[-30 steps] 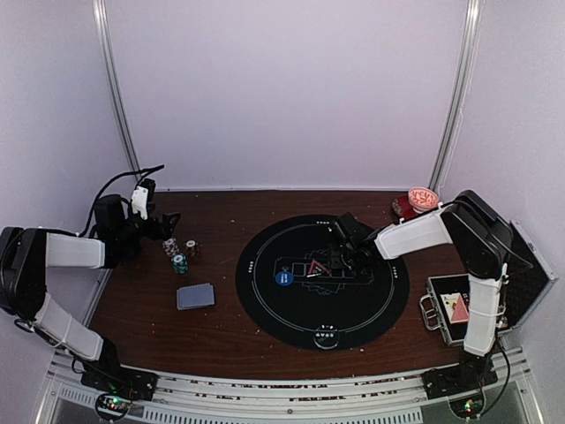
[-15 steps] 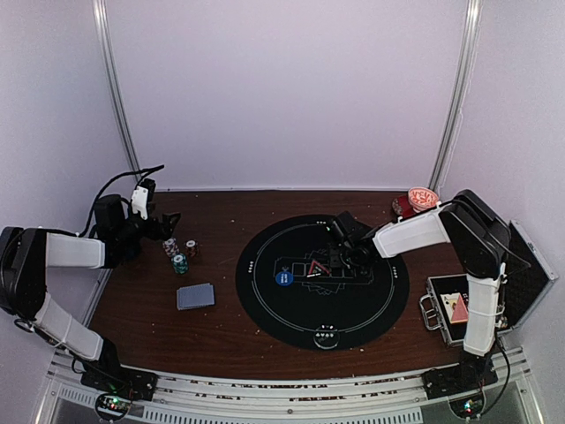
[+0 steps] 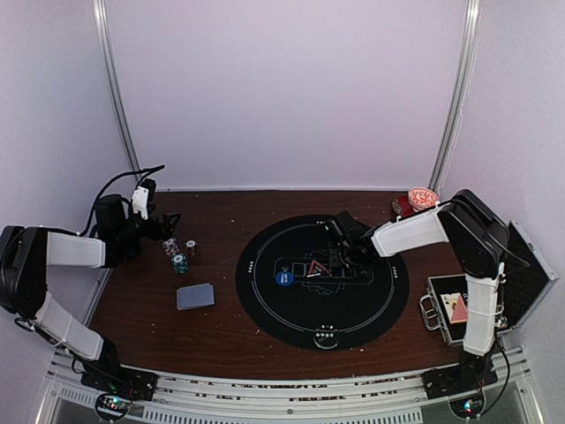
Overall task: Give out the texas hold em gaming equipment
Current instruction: Pick up the big blind button from the poker table mat, then place the big blind button on the poker table mat.
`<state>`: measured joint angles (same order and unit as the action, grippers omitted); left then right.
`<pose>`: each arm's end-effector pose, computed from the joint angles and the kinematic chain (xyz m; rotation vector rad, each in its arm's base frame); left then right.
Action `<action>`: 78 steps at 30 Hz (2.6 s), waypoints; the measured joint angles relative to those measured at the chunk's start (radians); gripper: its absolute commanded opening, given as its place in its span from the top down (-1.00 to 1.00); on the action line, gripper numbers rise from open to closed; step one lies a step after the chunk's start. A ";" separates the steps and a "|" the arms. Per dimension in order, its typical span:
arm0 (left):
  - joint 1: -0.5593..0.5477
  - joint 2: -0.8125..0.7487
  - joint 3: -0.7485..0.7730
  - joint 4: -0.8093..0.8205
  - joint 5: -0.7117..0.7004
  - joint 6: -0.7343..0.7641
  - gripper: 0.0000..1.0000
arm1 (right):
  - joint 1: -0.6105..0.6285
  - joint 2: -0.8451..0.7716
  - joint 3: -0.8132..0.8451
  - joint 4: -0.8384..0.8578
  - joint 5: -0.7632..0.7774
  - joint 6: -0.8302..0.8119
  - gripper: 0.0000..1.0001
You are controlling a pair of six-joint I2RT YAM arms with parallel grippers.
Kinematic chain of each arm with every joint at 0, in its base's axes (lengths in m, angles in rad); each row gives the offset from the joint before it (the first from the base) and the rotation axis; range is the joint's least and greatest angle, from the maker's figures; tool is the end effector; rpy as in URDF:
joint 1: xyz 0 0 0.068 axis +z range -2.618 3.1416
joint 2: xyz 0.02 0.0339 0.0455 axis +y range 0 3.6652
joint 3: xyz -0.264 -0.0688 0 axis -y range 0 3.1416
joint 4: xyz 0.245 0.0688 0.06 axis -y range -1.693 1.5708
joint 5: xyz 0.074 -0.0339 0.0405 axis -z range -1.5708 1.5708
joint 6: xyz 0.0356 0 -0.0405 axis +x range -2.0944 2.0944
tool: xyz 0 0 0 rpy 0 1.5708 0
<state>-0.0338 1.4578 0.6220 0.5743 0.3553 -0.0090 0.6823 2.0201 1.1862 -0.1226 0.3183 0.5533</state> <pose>0.3022 -0.0226 0.2065 0.2723 1.8097 -0.3552 0.3220 0.2473 0.1221 -0.0336 2.4635 0.1301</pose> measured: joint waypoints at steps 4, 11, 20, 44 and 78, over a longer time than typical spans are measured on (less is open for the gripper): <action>0.000 0.000 0.008 0.000 0.000 0.000 -0.96 | 0.000 -0.001 0.000 0.000 0.005 0.000 -0.01; 0.000 0.000 0.008 0.000 0.000 0.000 -0.96 | -0.001 -0.019 -0.020 0.006 0.007 -0.005 -0.01; 0.000 0.001 0.008 0.000 0.000 0.000 -0.96 | -0.005 -0.079 -0.072 -0.047 0.004 -0.007 -0.03; 0.000 0.001 0.008 0.000 0.000 0.000 -0.96 | -0.079 -0.407 -0.439 -0.086 0.052 0.037 -0.05; 0.000 0.001 0.008 -0.001 0.000 0.000 -0.95 | -0.186 -0.465 -0.507 -0.005 0.038 0.019 -0.75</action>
<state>-0.0338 1.4586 0.6304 0.5732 0.3550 -0.0086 0.4965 1.5555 0.6788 -0.1272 0.3565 0.5724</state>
